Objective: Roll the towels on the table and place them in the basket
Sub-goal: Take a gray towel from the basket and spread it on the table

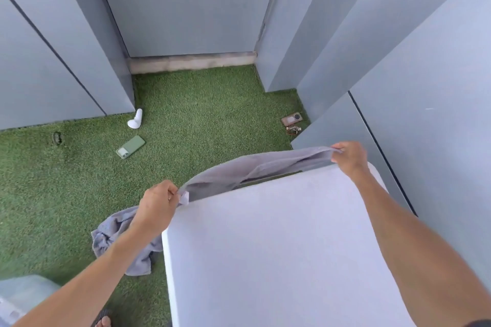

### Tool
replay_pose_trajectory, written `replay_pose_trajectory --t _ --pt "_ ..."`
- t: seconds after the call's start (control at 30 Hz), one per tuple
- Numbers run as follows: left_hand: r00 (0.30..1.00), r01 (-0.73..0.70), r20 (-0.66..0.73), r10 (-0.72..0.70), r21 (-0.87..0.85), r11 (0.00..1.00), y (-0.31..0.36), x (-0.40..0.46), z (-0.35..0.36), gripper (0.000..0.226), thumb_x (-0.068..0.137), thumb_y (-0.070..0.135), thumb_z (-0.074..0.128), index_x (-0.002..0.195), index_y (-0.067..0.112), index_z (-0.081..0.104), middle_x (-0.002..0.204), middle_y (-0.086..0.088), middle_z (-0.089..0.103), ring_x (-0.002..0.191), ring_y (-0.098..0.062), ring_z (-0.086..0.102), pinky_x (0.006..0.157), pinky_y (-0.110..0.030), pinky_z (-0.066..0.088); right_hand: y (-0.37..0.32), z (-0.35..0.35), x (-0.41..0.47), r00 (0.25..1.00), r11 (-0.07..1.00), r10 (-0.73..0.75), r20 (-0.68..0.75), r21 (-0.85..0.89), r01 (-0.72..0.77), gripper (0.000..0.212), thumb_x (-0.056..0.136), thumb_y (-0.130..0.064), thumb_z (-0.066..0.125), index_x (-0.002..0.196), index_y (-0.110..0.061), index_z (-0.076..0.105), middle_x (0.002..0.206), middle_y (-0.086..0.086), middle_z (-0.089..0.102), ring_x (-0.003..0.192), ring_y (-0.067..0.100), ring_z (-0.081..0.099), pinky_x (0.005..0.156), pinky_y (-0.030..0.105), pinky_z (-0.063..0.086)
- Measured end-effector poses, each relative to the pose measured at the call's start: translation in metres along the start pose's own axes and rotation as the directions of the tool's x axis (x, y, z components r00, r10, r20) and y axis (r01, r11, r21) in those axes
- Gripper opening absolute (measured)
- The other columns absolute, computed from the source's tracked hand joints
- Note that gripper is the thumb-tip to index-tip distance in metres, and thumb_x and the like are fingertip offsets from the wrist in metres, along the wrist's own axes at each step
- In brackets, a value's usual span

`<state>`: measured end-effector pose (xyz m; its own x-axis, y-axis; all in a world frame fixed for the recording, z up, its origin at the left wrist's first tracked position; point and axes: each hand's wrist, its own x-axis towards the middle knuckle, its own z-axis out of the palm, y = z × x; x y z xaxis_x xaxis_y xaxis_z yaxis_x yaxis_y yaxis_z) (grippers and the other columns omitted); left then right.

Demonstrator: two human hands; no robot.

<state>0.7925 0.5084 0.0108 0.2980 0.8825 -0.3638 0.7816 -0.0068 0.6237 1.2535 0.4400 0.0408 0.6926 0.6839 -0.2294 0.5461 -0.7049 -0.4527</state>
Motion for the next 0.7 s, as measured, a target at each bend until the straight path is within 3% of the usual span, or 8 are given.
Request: replay_pose_trajectory --t 0.1,0.17,0.27,0.4,0.57,0.63,0.7 --pt "0.998 -0.050 -0.034 0.051 0.034 0.998 -0.002 -0.006 0.011 0.015 0.091 0.023 0.064 0.084 0.009 0.059 0.077 -0.002 0.060 0.070 -0.023 0.057 0.064 -0.044 0.049 0.019 0.000 0.004 0.982 0.981 -0.186 0.042 -0.049 0.188 0.028 0.072 -0.027 0.057 0.075 -0.002 0.071 0.063 0.005 0.058 0.067 0.020 0.055 0.053 0.014 0.033" --pt "0.991 -0.109 -0.069 0.116 0.088 0.990 -0.004 -0.012 0.012 0.012 0.093 0.022 0.060 0.085 0.014 0.058 0.077 0.002 0.058 0.067 -0.018 0.054 0.060 -0.041 0.048 0.030 -0.003 0.019 0.976 0.975 -0.218 -0.003 -0.039 0.218 0.030 0.074 -0.027 0.057 0.074 -0.001 0.069 0.066 0.007 0.061 0.069 0.023 0.057 0.060 0.022 0.031" --pt "0.977 -0.155 -0.132 0.169 0.106 0.982 -0.005 -0.022 0.011 0.008 0.093 0.016 0.059 0.086 0.014 0.060 0.077 0.005 0.056 0.063 -0.013 0.054 0.054 -0.036 0.047 0.052 -0.014 0.042 0.977 0.984 -0.174 -0.122 -0.064 0.167 0.019 0.083 -0.014 0.062 0.078 0.004 0.067 0.077 0.019 0.067 0.077 0.031 0.063 0.068 0.027 0.036" --pt "0.962 -0.151 -0.213 0.170 0.101 0.983 -0.011 -0.038 0.015 0.002 0.090 0.013 0.062 0.091 0.012 0.063 0.082 0.001 0.060 0.063 -0.019 0.060 0.054 -0.041 0.052 0.086 -0.028 0.046 0.975 0.991 -0.083 -0.206 -0.124 0.058 0.013 0.086 -0.004 0.059 0.077 0.004 0.062 0.080 0.025 0.066 0.081 0.039 0.062 0.074 0.039 0.044" --pt "0.940 -0.129 -0.304 0.155 0.105 0.986 -0.012 -0.057 0.019 0.004 0.088 0.006 0.064 0.092 0.008 0.064 0.085 -0.003 0.063 0.072 -0.018 0.060 0.064 -0.025 0.045 0.105 -0.025 0.033 0.972 0.998 0.002 -0.237 -0.056 -0.016 0.013 0.091 -0.008 0.056 0.086 0.003 0.061 0.089 0.025 0.066 0.089 0.040 0.061 0.077 0.039 0.044" --pt "0.933 -0.126 -0.325 0.154 0.106 0.986 -0.012 -0.065 0.022 0.003 0.088 0.008 0.064 0.091 0.008 0.064 0.084 -0.002 0.063 0.072 -0.018 0.059 0.064 -0.016 0.043 0.106 -0.026 0.026 0.968 0.999 0.020 -0.250 -0.020 -0.026 0.014 0.093 -0.009 0.054 0.089 0.003 0.061 0.092 0.025 0.066 0.092 0.039 0.061 0.079 0.038 0.043" --pt "0.931 -0.116 -0.339 0.137 0.082 0.990 -0.013 -0.074 0.024 0.001 0.089 0.011 0.064 0.089 0.012 0.064 0.082 0.000 0.063 0.071 -0.016 0.060 0.060 -0.016 0.043 0.107 -0.029 0.015 0.964 0.999 0.034 -0.263 0.014 -0.032 0.016 0.094 -0.010 0.052 0.093 0.003 0.060 0.095 0.025 0.066 0.094 0.038 0.059 0.080 0.038 0.041"
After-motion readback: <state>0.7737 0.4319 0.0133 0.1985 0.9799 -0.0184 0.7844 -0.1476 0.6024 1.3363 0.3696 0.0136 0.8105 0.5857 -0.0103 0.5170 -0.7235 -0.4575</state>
